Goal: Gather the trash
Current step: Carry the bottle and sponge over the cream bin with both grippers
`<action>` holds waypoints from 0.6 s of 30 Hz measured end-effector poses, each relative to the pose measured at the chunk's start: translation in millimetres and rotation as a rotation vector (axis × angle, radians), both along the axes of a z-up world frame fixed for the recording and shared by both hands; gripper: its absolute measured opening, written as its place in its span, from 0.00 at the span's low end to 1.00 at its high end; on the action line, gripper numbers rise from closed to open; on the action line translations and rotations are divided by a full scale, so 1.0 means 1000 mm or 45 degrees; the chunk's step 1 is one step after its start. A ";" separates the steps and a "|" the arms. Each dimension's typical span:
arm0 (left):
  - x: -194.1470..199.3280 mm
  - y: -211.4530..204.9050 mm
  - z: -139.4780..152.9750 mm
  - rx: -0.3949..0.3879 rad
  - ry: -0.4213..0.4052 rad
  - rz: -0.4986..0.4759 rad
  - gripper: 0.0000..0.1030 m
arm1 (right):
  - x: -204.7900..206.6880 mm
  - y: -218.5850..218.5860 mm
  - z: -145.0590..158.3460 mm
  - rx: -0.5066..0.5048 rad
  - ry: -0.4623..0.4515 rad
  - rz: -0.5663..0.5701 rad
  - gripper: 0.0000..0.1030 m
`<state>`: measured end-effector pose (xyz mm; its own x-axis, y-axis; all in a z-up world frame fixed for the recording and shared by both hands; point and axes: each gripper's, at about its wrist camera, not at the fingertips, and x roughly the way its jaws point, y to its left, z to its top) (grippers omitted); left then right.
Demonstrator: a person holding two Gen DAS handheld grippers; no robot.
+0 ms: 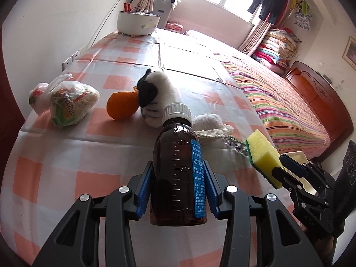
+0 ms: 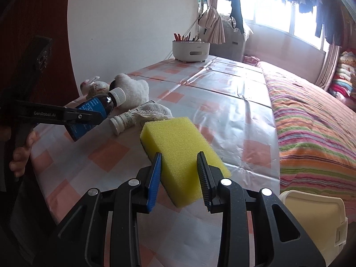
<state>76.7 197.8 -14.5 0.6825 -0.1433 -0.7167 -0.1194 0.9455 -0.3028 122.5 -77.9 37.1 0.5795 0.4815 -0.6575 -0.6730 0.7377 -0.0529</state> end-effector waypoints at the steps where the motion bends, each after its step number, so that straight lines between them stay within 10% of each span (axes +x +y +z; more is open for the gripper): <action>1: 0.001 -0.003 0.001 0.001 -0.002 -0.009 0.40 | 0.000 -0.004 0.000 0.002 0.000 -0.008 0.30; 18: 0.017 -0.059 0.008 0.006 -0.032 -0.160 0.40 | 0.005 -0.056 0.007 0.025 -0.026 -0.156 0.30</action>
